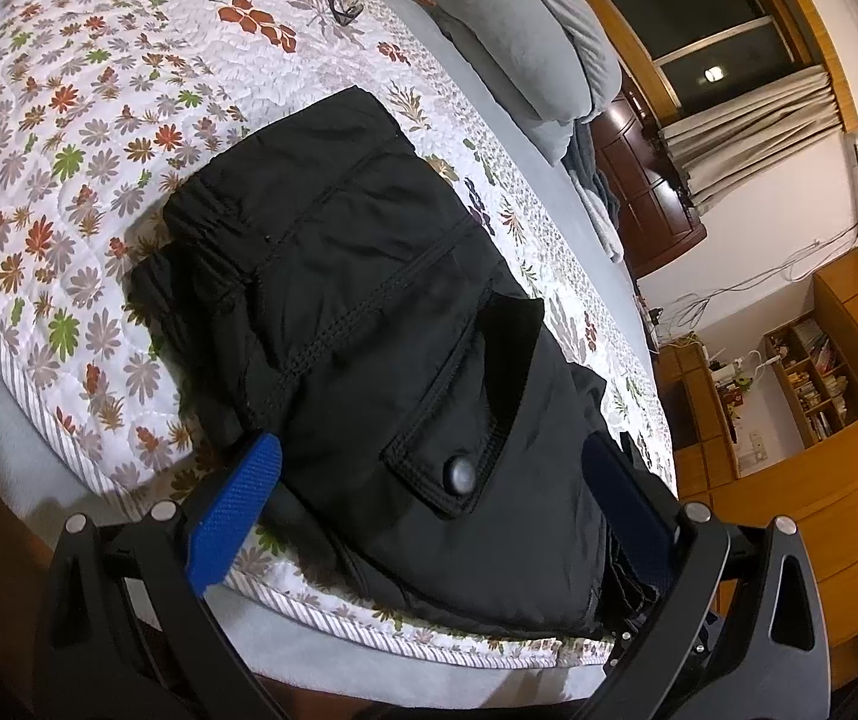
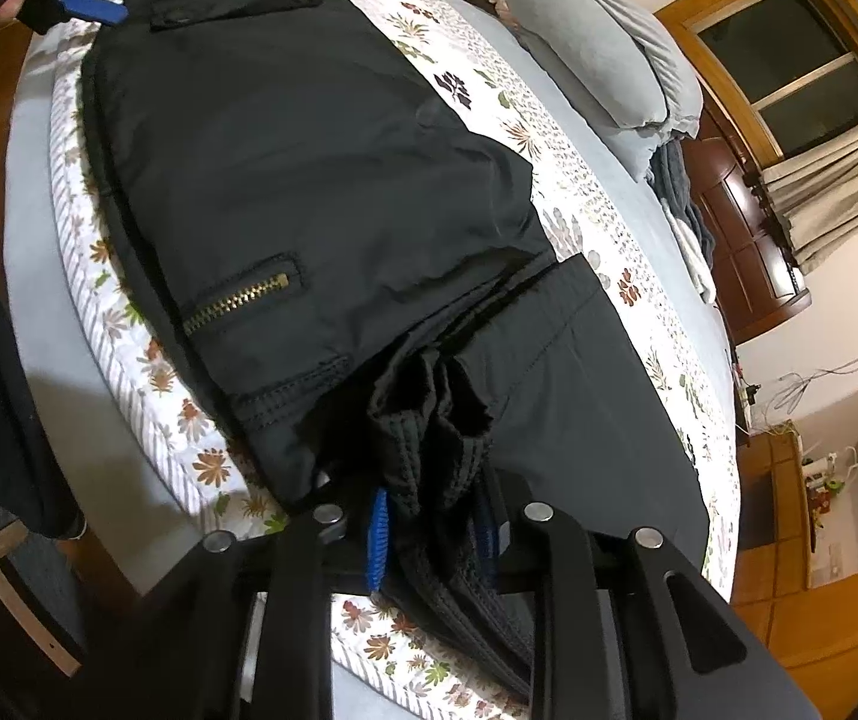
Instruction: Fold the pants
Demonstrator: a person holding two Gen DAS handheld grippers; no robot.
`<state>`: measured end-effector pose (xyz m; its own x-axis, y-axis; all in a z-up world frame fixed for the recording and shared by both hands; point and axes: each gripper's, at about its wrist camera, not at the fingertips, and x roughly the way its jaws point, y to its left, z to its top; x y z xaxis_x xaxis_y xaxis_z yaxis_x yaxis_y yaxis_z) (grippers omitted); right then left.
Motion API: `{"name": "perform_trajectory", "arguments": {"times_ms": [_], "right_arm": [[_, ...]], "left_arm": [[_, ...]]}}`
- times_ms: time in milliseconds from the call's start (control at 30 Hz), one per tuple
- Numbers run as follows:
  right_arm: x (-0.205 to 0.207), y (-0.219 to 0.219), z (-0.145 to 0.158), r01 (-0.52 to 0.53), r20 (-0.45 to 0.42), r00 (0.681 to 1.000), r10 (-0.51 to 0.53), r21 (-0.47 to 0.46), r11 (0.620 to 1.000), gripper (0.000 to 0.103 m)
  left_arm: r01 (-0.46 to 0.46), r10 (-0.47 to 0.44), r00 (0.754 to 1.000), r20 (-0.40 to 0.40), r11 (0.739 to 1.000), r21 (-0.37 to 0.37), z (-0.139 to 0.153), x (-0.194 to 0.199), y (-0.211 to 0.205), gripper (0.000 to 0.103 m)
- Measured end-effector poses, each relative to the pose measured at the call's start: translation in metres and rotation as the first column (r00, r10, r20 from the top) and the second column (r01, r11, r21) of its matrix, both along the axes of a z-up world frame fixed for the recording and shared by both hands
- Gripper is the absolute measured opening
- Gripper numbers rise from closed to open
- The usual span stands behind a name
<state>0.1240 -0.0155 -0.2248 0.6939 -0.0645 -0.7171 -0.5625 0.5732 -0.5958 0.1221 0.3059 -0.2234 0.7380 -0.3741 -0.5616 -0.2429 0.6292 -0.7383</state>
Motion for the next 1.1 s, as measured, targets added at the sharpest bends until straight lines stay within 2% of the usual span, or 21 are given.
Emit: {"name": "perform_trajectory", "arguments": {"times_ms": [333,367,400,433,500,567,667,700,767,833,933,1033,1100], "right_arm": [[-0.015,0.009,0.014,-0.008,0.030,1.000,0.008,-0.021,1.000,0.035],[-0.020,0.011,0.019,-0.022,0.022,0.999,0.023,-0.006,1.000,0.045],[-0.025,0.013,0.023,-0.037,0.016,0.999,0.037,0.005,0.999,0.063],[-0.032,0.016,0.027,-0.056,0.019,0.998,0.056,0.009,0.998,0.067],[-0.043,0.018,0.036,-0.088,0.003,0.996,0.088,0.035,0.995,0.067],[-0.044,0.011,0.052,-0.077,-0.030,0.996,0.081,0.118,0.990,0.064],[-0.021,-0.021,0.082,0.028,-0.097,0.995,-0.002,0.271,0.962,0.054],[-0.007,-0.034,0.087,0.078,-0.103,0.993,-0.050,0.294,0.952,0.051],[0.019,-0.053,0.083,0.160,-0.125,0.984,-0.128,0.287,0.944,0.047],[0.038,-0.062,0.073,0.195,-0.167,0.974,-0.150,0.299,0.934,0.044],[0.040,-0.055,0.059,0.188,-0.204,0.970,-0.130,0.300,0.935,0.044],[0.037,-0.041,0.038,0.168,-0.213,0.970,-0.115,0.250,0.953,0.041],[0.036,-0.035,0.030,0.155,-0.230,0.968,-0.100,0.232,0.960,0.035]], "left_arm": [[0.000,0.000,1.000,0.007,1.000,-0.011,-0.003,-0.001,0.002,0.100],[0.001,-0.001,1.000,0.008,1.000,-0.012,-0.003,-0.001,0.002,0.100],[0.001,-0.001,1.000,0.009,1.000,-0.015,-0.004,-0.001,0.002,0.100],[0.002,-0.002,1.000,0.010,1.000,-0.018,-0.005,-0.002,0.003,0.100],[0.004,-0.003,1.000,0.014,1.000,-0.022,-0.005,-0.005,0.005,0.100],[-0.002,0.002,1.000,0.020,1.000,-0.025,-0.004,-0.008,0.007,0.100],[-0.013,0.015,0.999,0.029,0.999,-0.039,-0.005,-0.014,0.011,0.100],[-0.018,0.019,0.999,0.029,0.999,-0.048,-0.005,-0.015,0.013,0.100],[-0.022,0.024,0.999,0.029,0.998,-0.058,-0.006,-0.016,0.014,0.100],[-0.025,0.027,0.999,0.030,0.998,-0.054,-0.005,-0.017,0.014,0.100],[-0.022,0.024,0.999,0.033,0.999,-0.043,-0.003,-0.017,0.015,0.100],[-0.023,0.025,0.999,0.036,0.999,-0.047,-0.002,-0.018,0.014,0.100],[-0.038,0.040,0.998,0.040,0.998,-0.056,-0.002,-0.021,0.019,0.100]]}}
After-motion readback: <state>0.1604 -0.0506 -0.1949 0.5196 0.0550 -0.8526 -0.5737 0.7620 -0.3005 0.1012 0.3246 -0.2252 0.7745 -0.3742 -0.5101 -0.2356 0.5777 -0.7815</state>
